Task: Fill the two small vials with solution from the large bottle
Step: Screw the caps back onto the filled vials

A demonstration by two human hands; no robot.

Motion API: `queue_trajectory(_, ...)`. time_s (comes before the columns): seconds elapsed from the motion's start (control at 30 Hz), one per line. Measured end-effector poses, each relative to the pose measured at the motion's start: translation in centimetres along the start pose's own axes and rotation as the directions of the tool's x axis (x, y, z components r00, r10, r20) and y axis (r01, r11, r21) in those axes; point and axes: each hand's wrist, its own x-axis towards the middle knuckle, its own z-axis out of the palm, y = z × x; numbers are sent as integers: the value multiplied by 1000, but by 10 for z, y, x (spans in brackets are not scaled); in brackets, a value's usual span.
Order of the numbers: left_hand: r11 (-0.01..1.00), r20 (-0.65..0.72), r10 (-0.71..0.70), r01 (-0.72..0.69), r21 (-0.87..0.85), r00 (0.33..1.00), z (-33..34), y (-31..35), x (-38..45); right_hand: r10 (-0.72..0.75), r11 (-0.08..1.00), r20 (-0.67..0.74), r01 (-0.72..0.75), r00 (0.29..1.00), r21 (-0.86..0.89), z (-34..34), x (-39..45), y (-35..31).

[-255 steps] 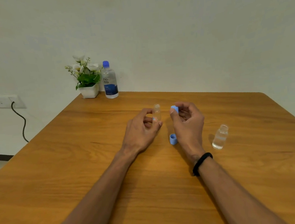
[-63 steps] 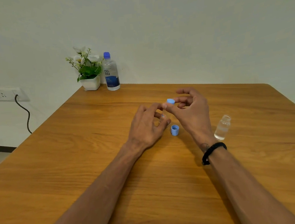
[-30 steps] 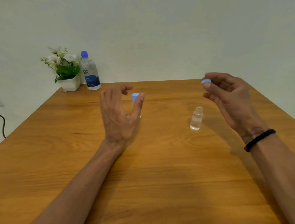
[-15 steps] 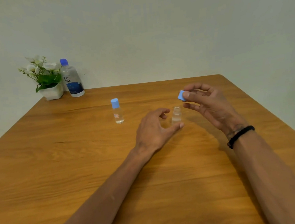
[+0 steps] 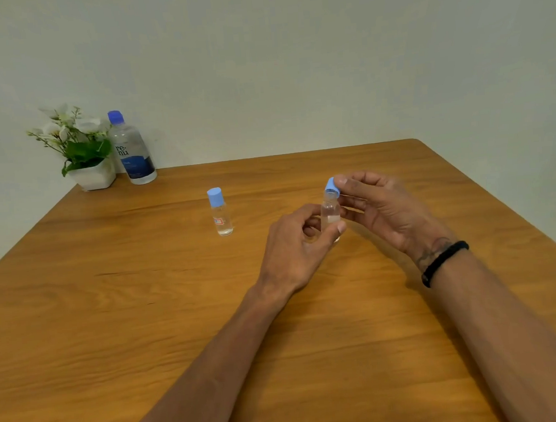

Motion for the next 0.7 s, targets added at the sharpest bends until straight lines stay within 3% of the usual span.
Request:
queue_trajectory(0.3,999,-26,10,-9,32,1000,-3,-5,-2,-109,989,33,112,993,-94,2,-2,-3)
queue_trajectory(0.53,996,-60,49,-44,76,997,-5,-4,0,-256,921,-26,235,966,-312,13,-4,-2)
queue_trajectory(0.7,998,-82,34,-30,47,996,-6,-5,-1,-273,896,-7,252,962,-366,16,-5,-1)
